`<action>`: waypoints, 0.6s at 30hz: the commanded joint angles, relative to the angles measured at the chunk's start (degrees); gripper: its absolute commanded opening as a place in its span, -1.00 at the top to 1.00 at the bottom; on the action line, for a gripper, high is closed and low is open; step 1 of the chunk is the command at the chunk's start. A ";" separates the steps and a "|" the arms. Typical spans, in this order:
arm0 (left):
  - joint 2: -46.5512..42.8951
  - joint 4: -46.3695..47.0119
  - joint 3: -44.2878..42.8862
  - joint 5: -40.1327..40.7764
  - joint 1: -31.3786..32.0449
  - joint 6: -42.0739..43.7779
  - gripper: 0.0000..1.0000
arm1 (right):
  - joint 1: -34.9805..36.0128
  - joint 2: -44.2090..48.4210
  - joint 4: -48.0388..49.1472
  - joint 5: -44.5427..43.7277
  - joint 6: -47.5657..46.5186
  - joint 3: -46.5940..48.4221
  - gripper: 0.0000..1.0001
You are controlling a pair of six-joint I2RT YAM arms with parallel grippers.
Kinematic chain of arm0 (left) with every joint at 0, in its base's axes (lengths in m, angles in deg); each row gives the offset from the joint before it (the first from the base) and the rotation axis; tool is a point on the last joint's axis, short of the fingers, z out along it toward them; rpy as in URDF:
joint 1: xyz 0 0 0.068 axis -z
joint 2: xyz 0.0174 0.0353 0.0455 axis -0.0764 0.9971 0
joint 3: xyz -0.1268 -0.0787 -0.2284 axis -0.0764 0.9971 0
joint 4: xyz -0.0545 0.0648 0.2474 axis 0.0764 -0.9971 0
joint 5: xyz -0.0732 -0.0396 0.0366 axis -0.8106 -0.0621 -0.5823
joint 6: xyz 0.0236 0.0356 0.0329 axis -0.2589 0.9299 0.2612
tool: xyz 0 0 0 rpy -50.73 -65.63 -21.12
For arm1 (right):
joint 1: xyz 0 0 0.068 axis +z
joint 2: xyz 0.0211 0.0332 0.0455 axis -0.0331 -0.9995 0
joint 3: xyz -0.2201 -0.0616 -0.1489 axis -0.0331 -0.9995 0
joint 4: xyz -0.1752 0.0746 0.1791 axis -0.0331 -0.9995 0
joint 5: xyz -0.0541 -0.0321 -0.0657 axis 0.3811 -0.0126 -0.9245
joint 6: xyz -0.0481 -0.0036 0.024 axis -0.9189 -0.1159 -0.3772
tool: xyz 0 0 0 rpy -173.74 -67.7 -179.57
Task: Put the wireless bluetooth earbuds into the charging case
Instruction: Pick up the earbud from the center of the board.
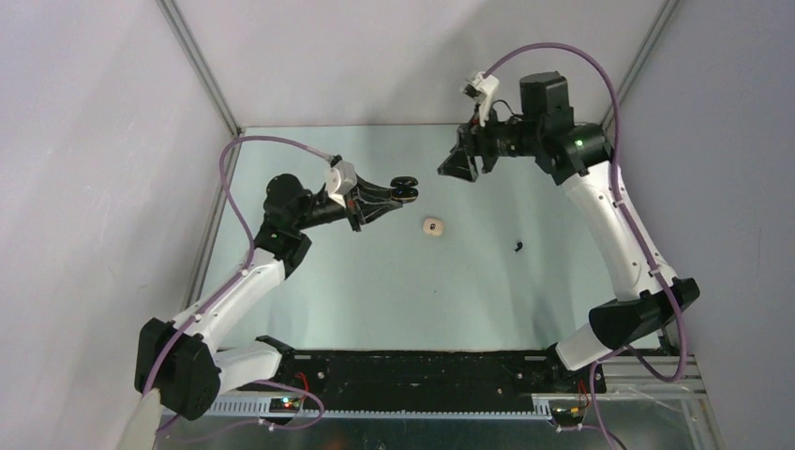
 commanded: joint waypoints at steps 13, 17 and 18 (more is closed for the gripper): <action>2.16 -7.90 -7.67 3.44 -1.80 -4.00 1.00 | -18.25 14.84 -4.97 -7.00 -7.50 -22.95 -0.25; 2.69 -8.14 -8.36 3.79 -1.92 -5.73 1.00 | -18.95 15.53 -4.40 -10.66 -7.17 -26.89 -0.24; 2.86 -8.12 -8.40 3.79 -1.88 -6.28 1.00 | -19.25 15.48 -4.06 -11.24 -7.13 -27.25 -0.24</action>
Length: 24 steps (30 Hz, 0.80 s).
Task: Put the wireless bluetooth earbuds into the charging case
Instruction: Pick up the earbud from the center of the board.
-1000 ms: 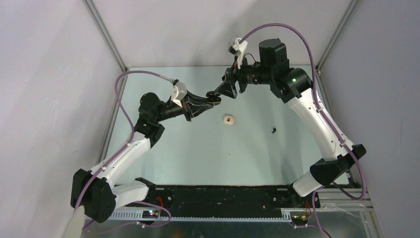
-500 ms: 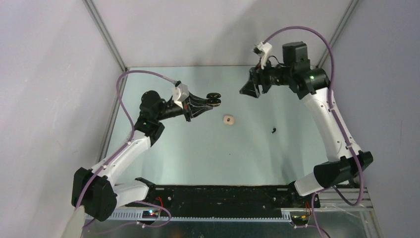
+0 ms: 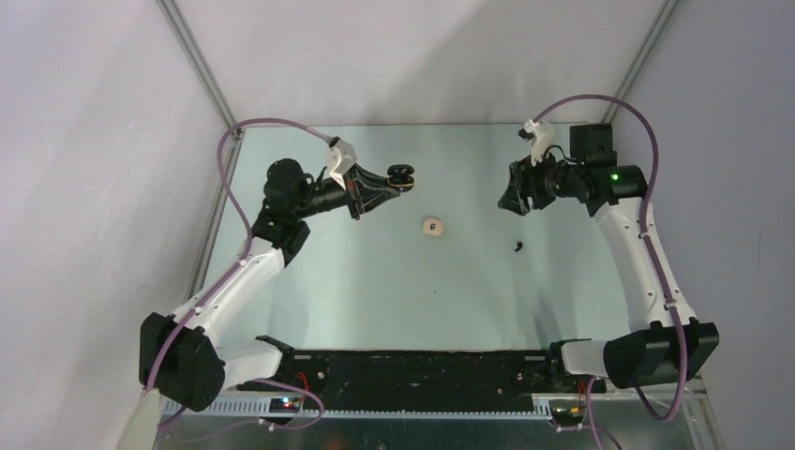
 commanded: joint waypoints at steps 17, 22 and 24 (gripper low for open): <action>-5.43 -12.21 -3.50 4.63 -2.21 2.59 1.00 | -4.26 -13.60 -0.29 -8.55 -12.45 -3.55 0.12; -4.32 -15.76 -6.28 3.64 -3.00 3.43 1.00 | -5.67 -17.75 4.14 -18.14 3.01 -4.14 0.07; -3.91 -17.02 -6.53 3.46 -3.23 5.24 1.00 | -5.77 -19.89 2.25 -18.10 4.89 -4.70 0.05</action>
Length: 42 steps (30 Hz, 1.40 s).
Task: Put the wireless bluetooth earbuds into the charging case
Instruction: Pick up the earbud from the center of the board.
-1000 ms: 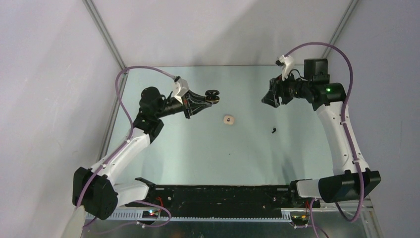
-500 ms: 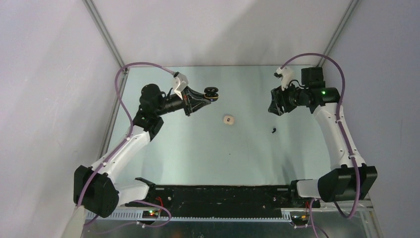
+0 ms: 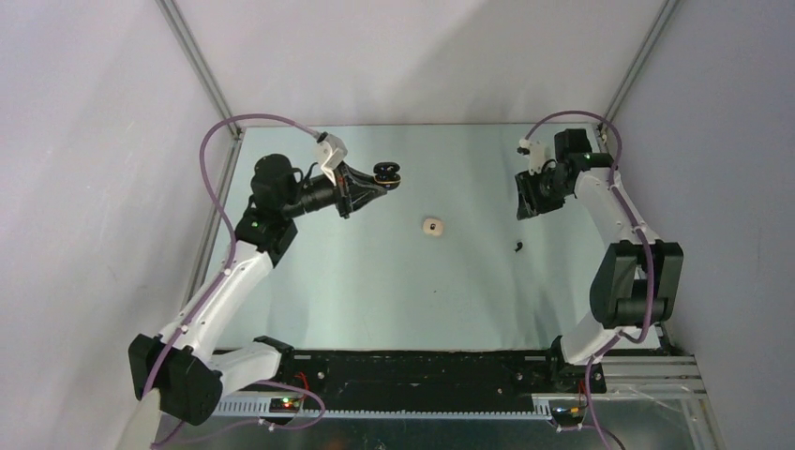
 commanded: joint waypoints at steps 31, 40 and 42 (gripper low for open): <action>3.28 -8.83 -6.30 1.59 -2.23 6.84 1.00 | 0.41 -18.11 5.99 -10.61 17.74 -2.44 0.32; 3.31 -9.25 -6.36 2.00 -2.28 7.05 1.00 | 0.48 -19.46 6.96 -7.94 16.69 -1.57 0.78; 3.28 -9.21 -6.35 2.03 -2.32 7.11 1.00 | 0.68 -18.96 7.19 -5.12 15.75 -1.57 0.95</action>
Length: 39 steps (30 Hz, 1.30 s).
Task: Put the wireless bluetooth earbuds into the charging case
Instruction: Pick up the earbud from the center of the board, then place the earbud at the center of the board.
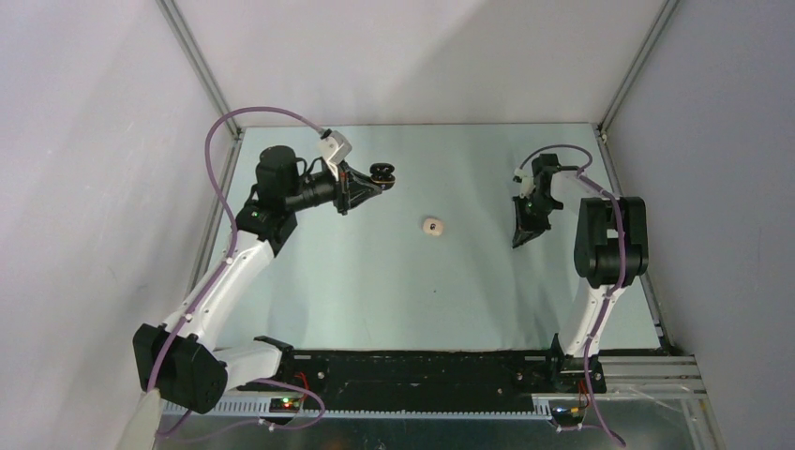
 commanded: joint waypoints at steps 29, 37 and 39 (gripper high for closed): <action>-3.78 -3.75 -1.32 0.23 -0.66 6.46 1.00 | 31.58 7.50 10.53 19.78 -59.62 -6.17 0.79; -6.24 -3.64 1.29 0.00 -0.66 6.30 1.00 | 34.19 6.23 9.17 16.02 -66.34 -8.91 0.65; -6.45 -3.64 1.59 0.01 -0.66 6.34 1.00 | 34.07 6.19 9.09 15.68 -65.93 -8.92 0.55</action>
